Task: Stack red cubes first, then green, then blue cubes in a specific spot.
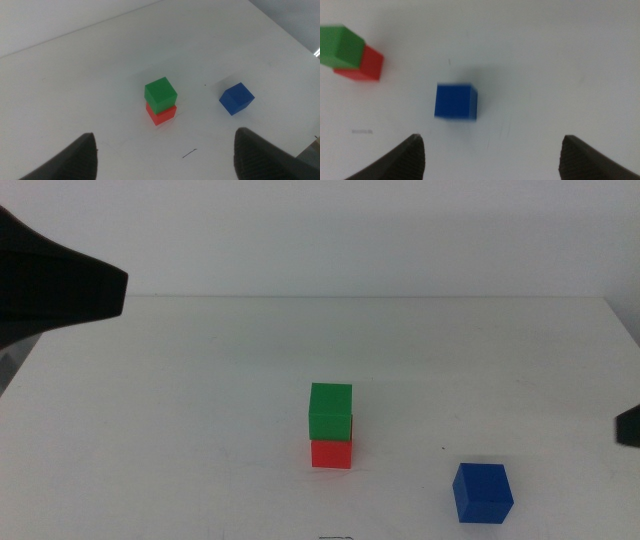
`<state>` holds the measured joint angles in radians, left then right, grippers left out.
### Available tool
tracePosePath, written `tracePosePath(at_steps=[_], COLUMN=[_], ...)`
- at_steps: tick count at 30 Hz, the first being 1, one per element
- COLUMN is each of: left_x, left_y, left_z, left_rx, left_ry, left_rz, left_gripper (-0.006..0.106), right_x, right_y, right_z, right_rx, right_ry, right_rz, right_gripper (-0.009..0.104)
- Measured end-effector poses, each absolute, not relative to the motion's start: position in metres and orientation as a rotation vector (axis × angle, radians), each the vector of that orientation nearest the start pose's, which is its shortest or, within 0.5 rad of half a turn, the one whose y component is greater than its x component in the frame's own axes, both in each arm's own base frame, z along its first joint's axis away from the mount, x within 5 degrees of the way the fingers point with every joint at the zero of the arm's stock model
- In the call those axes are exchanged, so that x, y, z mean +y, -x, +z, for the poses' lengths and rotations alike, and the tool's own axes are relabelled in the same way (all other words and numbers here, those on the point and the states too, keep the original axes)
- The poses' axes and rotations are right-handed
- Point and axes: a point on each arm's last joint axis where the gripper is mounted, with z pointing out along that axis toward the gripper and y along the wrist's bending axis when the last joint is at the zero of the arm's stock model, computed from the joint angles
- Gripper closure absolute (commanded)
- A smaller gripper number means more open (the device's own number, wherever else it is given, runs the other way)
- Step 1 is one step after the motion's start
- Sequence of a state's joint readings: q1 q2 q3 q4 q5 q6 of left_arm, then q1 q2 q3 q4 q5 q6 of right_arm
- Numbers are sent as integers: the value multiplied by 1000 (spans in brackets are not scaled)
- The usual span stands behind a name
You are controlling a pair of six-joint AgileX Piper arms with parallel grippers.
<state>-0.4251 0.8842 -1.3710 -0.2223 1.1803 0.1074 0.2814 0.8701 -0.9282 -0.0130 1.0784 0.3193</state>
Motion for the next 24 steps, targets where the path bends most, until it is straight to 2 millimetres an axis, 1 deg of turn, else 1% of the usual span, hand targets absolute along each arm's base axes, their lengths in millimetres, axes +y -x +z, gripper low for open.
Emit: tracePosePath(at_steps=[2,4,10,17,21,24], left_x=[-68,-68,-68,-68,-68,-68], left_y=[-104,-104,-104,-104,-104,-104], left_z=[470,470,470,470,470,470], left_rx=[2105,2105,2105,2105,2105,2105], left_ry=[-600,-600,-600,-600,-600,-600], left_rz=[-452,-452,-452,-452,-452,-452], left_gripper=[7,7,7,7,7,7], right_x=[47,57,88,106,114,120], right_y=[-151,-162,-184,-210,-220,-229], right_z=[346,341,322,301,289,278], right_rx=[2604,2672,2779,2857,2888,2899], right_ry=[-88,-89,36,68,82,60], right_rz=[221,203,149,101,85,89], right_gripper=[3,3,3,3,3,3])
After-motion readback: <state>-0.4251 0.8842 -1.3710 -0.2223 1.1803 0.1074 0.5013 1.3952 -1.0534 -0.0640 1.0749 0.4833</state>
